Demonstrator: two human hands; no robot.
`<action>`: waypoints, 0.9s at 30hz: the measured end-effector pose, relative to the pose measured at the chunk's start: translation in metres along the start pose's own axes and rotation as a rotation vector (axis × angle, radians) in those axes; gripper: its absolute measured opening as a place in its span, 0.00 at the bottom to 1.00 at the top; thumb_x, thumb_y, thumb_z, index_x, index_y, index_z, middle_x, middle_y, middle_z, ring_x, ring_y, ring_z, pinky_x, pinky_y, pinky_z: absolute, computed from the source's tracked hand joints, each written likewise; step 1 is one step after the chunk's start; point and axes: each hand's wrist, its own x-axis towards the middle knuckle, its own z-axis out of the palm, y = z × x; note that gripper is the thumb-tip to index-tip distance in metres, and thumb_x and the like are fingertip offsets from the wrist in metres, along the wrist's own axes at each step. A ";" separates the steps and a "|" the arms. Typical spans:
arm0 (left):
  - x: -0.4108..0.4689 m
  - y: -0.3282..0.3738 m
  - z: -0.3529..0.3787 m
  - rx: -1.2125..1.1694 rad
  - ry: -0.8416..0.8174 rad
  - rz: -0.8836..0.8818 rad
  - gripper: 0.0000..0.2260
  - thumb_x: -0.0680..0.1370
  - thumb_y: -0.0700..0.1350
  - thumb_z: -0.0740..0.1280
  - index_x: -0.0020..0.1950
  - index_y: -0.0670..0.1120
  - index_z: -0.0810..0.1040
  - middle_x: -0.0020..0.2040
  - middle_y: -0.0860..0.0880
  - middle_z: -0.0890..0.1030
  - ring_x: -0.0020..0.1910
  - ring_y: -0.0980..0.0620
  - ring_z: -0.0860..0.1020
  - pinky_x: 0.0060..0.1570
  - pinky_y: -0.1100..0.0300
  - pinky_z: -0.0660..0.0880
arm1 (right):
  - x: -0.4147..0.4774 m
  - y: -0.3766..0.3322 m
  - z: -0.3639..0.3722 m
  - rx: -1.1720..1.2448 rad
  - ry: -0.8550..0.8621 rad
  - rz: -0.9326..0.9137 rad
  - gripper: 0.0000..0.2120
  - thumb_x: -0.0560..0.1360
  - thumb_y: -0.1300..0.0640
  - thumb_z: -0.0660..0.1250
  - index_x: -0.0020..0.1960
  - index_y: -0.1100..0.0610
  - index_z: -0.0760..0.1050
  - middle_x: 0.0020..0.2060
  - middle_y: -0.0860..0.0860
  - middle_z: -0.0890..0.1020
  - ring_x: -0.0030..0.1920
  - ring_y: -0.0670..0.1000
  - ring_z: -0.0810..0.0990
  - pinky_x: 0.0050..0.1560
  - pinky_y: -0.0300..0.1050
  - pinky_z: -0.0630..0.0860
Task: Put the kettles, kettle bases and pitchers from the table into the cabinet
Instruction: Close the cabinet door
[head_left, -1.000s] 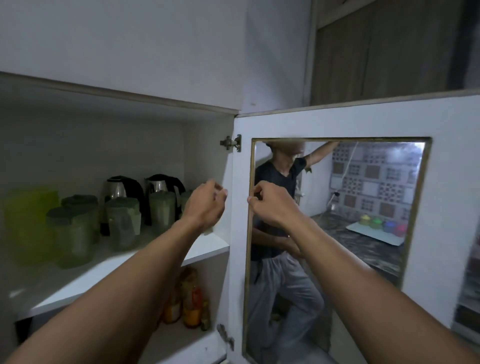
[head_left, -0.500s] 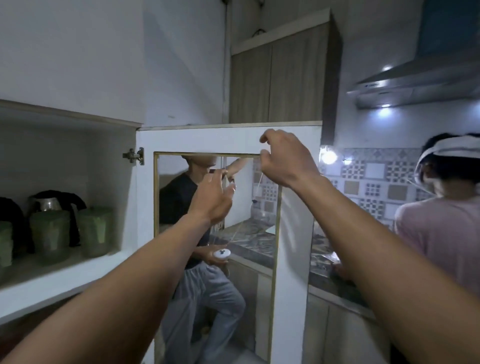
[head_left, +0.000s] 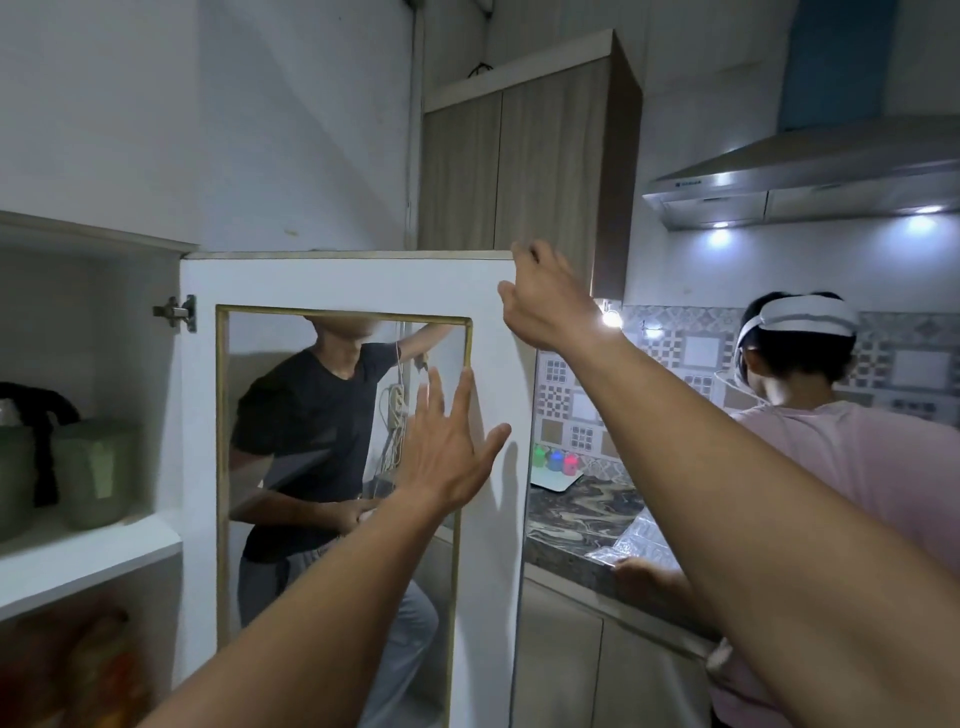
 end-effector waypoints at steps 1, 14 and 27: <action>-0.001 0.001 0.004 0.012 -0.001 -0.009 0.40 0.77 0.72 0.51 0.81 0.58 0.37 0.82 0.46 0.37 0.81 0.43 0.40 0.78 0.41 0.49 | 0.002 0.000 -0.003 0.010 0.014 0.000 0.23 0.81 0.59 0.56 0.75 0.63 0.63 0.72 0.61 0.67 0.71 0.63 0.66 0.66 0.52 0.66; -0.077 0.000 -0.046 -0.038 0.071 0.013 0.45 0.72 0.78 0.48 0.78 0.59 0.29 0.81 0.48 0.35 0.80 0.46 0.38 0.74 0.46 0.38 | -0.032 -0.066 -0.067 0.096 0.166 -0.047 0.15 0.75 0.66 0.55 0.51 0.65 0.79 0.56 0.60 0.77 0.59 0.63 0.74 0.56 0.50 0.70; -0.191 -0.048 -0.191 -0.104 0.250 0.107 0.40 0.76 0.61 0.61 0.82 0.51 0.45 0.82 0.49 0.56 0.78 0.50 0.60 0.73 0.49 0.65 | -0.095 -0.214 -0.108 0.798 0.233 -0.089 0.22 0.79 0.49 0.60 0.49 0.69 0.81 0.39 0.56 0.83 0.42 0.56 0.81 0.49 0.57 0.81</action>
